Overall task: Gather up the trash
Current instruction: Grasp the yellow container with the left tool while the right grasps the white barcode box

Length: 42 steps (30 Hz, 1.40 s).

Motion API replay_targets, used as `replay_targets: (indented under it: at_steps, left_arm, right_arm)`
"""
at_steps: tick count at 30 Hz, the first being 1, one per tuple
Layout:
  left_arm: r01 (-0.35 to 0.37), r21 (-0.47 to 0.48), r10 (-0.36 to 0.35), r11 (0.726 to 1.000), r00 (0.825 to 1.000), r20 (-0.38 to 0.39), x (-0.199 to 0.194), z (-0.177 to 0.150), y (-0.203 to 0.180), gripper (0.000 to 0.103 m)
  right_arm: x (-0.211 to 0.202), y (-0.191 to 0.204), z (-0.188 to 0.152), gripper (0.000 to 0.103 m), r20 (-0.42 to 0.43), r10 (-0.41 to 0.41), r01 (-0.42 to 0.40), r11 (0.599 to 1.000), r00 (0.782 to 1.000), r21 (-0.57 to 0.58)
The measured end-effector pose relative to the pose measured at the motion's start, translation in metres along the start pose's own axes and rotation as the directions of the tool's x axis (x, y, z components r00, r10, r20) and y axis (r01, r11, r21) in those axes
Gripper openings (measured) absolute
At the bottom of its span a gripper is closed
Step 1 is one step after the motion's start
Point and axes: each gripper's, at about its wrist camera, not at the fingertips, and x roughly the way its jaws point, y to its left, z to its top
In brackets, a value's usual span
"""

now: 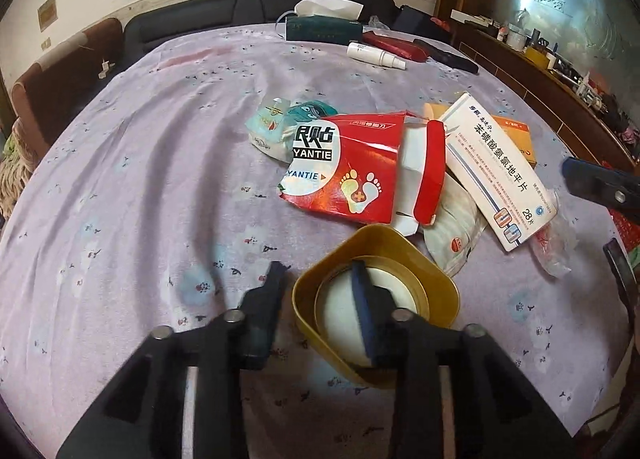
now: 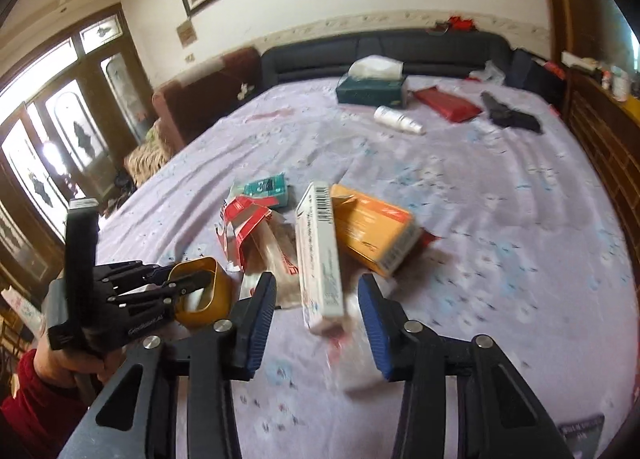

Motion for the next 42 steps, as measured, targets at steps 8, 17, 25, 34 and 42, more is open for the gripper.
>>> replay_targets:
  at_steps: [8, 17, 25, 34, 42]
  left_arm:
    - [0.009, 0.009, -0.009, 1.000, 0.999, 0.037, -0.005, -0.005, -0.002, 0.019]
    - [0.008, -0.031, -0.002, 1.000, 0.986, 0.166, -0.040, -0.013, -0.015, 0.009]
    - [0.028, 0.040, -0.037, 0.999, 0.971, 0.235, -0.064, -0.010, -0.061, 0.009]
    - [0.045, 0.094, -0.067, 0.995, 0.967, 0.244, -0.075, -0.009, -0.099, 0.009]
    - [0.047, 0.127, -0.078, 0.991, 0.963, 0.257, -0.078, -0.011, -0.126, 0.009]
  right_arm:
    - [0.045, -0.001, 0.006, 0.028, -0.088, -0.014, 0.013, 1.000, 0.996, -0.013]
    - [-0.008, 0.007, -0.020, 0.014, 0.048, -0.004, 0.002, 1.000, 0.999, 0.025]
    - [-0.069, -0.009, -0.050, 0.014, 0.158, -0.063, 0.050, 0.995, 0.985, 0.083]
    - [-0.110, -0.033, -0.072, 0.014, 0.206, -0.101, 0.070, 0.986, 0.973, 0.152]
    - [-0.124, -0.045, -0.085, 0.014, 0.218, -0.107, 0.066, 0.980, 0.970, 0.187]
